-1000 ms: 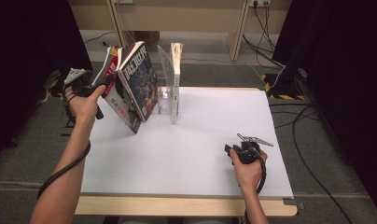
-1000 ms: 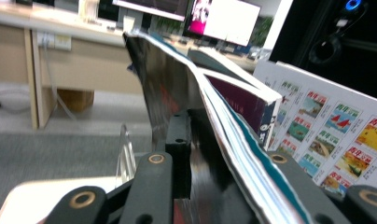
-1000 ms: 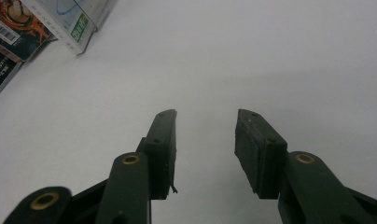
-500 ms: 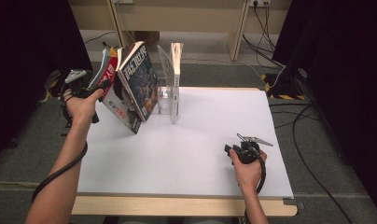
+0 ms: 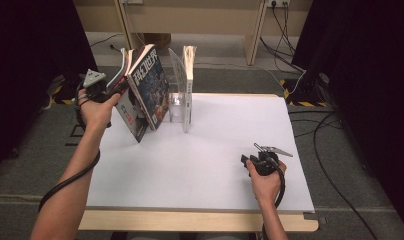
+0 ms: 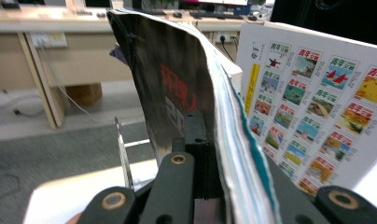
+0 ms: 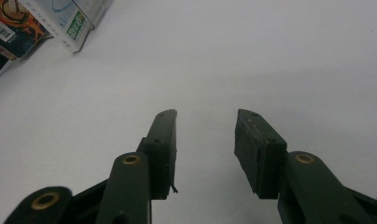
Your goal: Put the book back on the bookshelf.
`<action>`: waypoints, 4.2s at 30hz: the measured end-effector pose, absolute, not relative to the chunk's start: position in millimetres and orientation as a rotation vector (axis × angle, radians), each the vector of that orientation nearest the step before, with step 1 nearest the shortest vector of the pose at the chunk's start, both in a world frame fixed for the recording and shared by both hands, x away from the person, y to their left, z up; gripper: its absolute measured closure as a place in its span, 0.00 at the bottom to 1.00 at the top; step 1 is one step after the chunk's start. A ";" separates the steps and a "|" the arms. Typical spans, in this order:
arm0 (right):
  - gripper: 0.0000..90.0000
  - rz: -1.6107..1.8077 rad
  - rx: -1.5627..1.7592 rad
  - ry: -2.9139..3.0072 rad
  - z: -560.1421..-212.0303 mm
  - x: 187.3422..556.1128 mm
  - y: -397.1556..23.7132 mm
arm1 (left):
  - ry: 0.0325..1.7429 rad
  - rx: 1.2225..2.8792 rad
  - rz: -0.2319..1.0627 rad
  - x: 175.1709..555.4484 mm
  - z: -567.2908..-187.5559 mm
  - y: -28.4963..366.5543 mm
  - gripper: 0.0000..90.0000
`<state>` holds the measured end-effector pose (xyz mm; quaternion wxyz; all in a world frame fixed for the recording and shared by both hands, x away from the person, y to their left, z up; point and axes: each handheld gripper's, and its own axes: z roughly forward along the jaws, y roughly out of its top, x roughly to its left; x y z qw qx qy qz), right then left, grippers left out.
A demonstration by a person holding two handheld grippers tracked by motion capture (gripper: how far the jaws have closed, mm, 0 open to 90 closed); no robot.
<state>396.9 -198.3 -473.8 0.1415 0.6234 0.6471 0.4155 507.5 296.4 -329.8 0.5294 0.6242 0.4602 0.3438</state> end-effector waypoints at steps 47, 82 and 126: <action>0.66 1.204 1.794 1.859 -470.9 395.8 -201.1 | 1.133 1.408 0.977 542.8 -339.2 316.6 0.95; 0.66 1.202 1.806 1.862 -471.5 395.1 -200.2 | 1.212 1.371 0.855 532.1 -354.3 337.6 0.79; 0.66 1.197 1.784 1.861 -470.4 395.6 -201.5 | 1.246 1.365 0.801 477.3 -353.0 347.3 0.58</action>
